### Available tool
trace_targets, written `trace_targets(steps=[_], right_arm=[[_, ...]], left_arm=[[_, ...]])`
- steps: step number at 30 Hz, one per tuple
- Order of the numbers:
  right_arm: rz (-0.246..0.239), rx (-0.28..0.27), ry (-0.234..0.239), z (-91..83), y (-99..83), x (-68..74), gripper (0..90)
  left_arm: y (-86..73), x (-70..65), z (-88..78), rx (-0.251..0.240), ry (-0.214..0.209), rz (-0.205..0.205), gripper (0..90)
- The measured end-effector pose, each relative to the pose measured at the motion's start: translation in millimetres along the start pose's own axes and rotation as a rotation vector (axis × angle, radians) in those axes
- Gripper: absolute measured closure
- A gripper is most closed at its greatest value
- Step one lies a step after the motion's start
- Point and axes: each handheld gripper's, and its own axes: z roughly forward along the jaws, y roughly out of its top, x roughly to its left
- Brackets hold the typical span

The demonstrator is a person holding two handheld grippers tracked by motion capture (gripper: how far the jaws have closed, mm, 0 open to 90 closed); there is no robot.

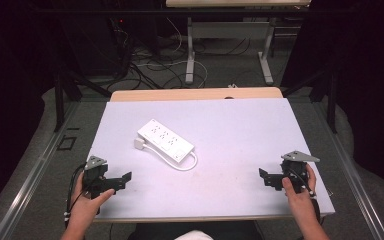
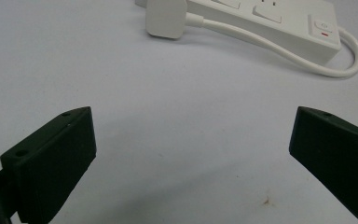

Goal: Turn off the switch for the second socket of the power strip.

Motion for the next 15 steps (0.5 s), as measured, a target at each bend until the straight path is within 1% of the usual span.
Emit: trace_targets(steps=[1, 5, 6, 7, 8, 9, 10, 11, 12, 13, 14, 15], right_arm=[[0.0, 0.004, -0.001, 0.4, -0.7, -0.2, 0.0], [0.0, 0.014, -0.006, 0.3, -1.4, -0.2, 0.0], [0.001, 0.014, -0.007, 0.2, -1.3, -0.4, 0.0], [0.002, 0.012, -0.004, 0.4, -1.4, -0.5, 0.0], [0.002, 0.012, -0.004, 0.4, -1.4, -0.5, 0.0], [0.0, 0.013, -0.006, 0.8, -1.6, -1.1, 0.0], [0.0, 0.013, -0.006, 0.8, -1.6, -1.1, 0.0], [0.006, 0.019, -0.003, 1.8, -2.0, -0.5, 0.0], [0.006, 0.019, -0.003, 1.8, -2.0, -0.5, 0.0], [0.0, 0.021, -0.003, 2.5, -2.3, -0.5, 0.0], [-0.004, 0.019, -0.008, 3.1, -2.4, -0.3, 0.0], [-0.009, 0.024, -0.006, 3.1, -2.2, -0.4, 0.0]], left_arm=[[0.5, -0.1, -0.1, 0.009, 0.0, 0.003, 0.2], [1.2, -2.1, 1.7, -0.003, 0.006, 0.0, 0.2], [1.7, -1.9, 1.1, 0.009, 0.001, 0.007, 0.2], [1.1, -3.3, 1.5, 0.003, -0.003, 0.003, 0.2], [1.6, -3.1, 0.0, 0.025, -0.016, 0.016, 0.2], [1.0, -4.9, 1.2, 0.006, -0.005, 0.015, 0.2], [1.7, -5.8, 0.4, 0.015, -0.012, 0.019, 0.2], [1.8, -7.0, 1.2, -0.001, -0.007, 0.024, 0.5], [2.0, -7.8, 0.7, 0.003, -0.008, 0.031, 0.5], [2.5, -8.8, 0.2, 0.008, -0.014, 0.028, 0.7], [2.8, -9.0, -0.3, 0.014, -0.014, 0.041, 1.0], [2.2, -10.0, 0.7, 0.002, -0.008, 0.045, 1.4]])
